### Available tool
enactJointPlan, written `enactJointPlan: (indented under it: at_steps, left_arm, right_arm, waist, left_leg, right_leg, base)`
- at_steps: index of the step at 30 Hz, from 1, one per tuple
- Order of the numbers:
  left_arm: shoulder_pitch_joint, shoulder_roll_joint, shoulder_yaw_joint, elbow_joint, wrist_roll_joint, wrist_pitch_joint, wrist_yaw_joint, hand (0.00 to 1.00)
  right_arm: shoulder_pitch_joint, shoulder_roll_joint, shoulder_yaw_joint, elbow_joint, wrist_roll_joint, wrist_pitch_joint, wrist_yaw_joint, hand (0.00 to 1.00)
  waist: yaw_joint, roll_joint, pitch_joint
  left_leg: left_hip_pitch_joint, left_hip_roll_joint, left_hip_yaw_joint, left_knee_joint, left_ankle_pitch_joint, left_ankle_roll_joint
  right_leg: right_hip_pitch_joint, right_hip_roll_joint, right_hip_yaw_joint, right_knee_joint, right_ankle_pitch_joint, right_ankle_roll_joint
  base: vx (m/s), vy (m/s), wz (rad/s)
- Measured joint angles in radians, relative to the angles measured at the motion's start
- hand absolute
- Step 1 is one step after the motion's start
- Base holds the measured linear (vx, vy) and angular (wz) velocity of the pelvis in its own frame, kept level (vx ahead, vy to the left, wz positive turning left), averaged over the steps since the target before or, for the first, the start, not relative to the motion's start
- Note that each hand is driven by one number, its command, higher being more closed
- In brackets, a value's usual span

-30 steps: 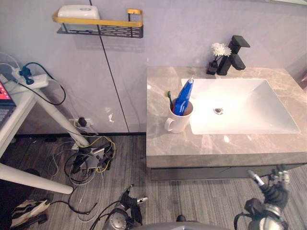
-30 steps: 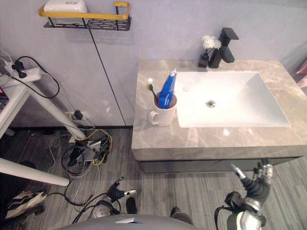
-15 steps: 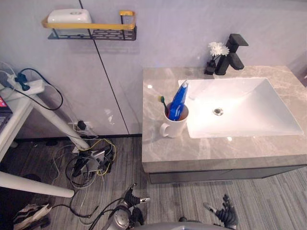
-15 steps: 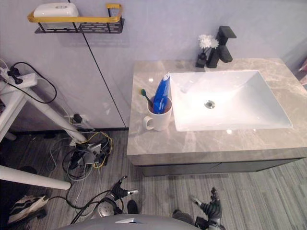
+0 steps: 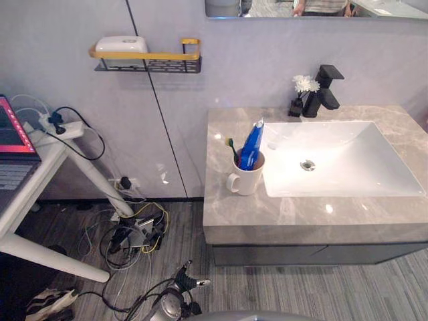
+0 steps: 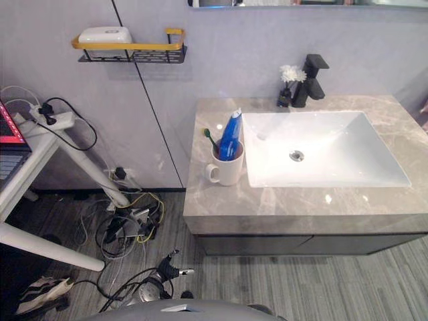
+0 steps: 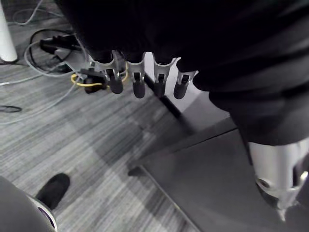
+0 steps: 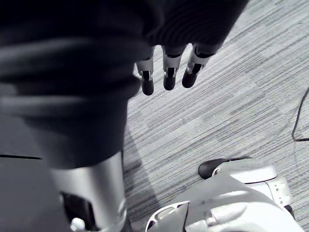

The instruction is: Organize washtable

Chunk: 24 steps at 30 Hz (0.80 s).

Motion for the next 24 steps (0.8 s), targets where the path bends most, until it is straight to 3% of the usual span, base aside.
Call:
enactJointPlan:
  at_steps: [5,6,7,10,13,18,24]
  left_arm:
    - [0.005,-0.012,0.097,0.031,-0.164,0.004,-0.017,0.00]
    - [0.009,-0.012,0.121,0.032,-0.317,0.000,-0.014,0.00]
    - [0.011,-0.013,0.140,0.032,-0.379,0.000,-0.013,0.00]
    - [0.039,-0.019,0.235,-0.002,-0.725,-0.022,-0.017,0.00]
    - [0.126,-0.073,0.358,-0.245,-0.980,-0.051,-0.023,0.00]
    - [0.150,-0.112,0.461,-0.624,-1.146,-0.154,-0.005,0.00]
    - [0.142,-0.128,0.397,-1.067,-1.159,-0.241,0.018,0.00]
  right_arm:
    - [-0.015,-0.004,0.000,0.030,0.000,-0.002,0.004,0.00]
    - [-0.020,-0.006,0.000,0.042,0.000,-0.003,0.011,0.00]
    - [-0.021,-0.007,0.000,0.045,0.000,-0.002,0.014,0.00]
    - [-0.022,-0.013,0.026,0.045,0.000,-0.003,0.021,0.00]
    - [-0.020,-0.027,0.077,0.045,-0.001,-0.004,0.021,0.00]
    - [-0.015,-0.034,0.117,0.045,-0.003,-0.008,0.020,0.00]
    - [-0.007,-0.038,0.130,0.047,-0.004,-0.011,0.020,0.00]
  waist:
    - [0.000,-0.003,0.000]
    - [0.001,-0.006,0.001]
    - [0.002,-0.007,0.001]
    - [0.002,-0.012,0.000]
    - [0.004,-0.016,-0.002]
    - [0.009,-0.022,-0.017]
    - [0.006,-0.022,-0.030]
  left_leg:
    - [-0.006,-0.002,-0.016,0.000,0.000,0.000]
    - [-0.007,-0.003,-0.022,0.000,0.000,0.000]
    - [-0.006,-0.003,-0.024,0.000,0.000,0.000]
    - [-0.008,-0.005,-0.028,0.000,0.000,0.000]
    - [-0.015,-0.006,-0.031,0.000,0.000,0.000]
    - [-0.024,-0.006,-0.051,0.001,0.001,0.000]
    - [-0.026,-0.006,-0.054,0.011,0.003,-0.001]
  right_leg:
    - [0.008,0.001,-0.021,-0.016,0.000,0.000]
    - [0.013,0.001,-0.027,-0.016,0.000,0.000]
    - [0.015,0.002,-0.029,-0.018,0.000,0.000]
    - [0.020,0.002,-0.035,-0.025,0.000,0.000]
    - [0.019,0.002,-0.043,-0.029,0.000,0.000]
    - [0.020,0.004,-0.053,-0.032,0.000,0.000]
    - [0.020,0.004,-0.054,-0.032,0.001,-0.001]
  base:
    - [0.01,-0.011,0.11]
    - [0.01,-0.017,0.11]
    - [0.02,-0.022,0.13]
    - [0.01,-0.012,0.04]
    - [0.00,-0.004,0.06]
    - [-0.01,-0.003,0.08]
    - [0.00,0.000,0.00]
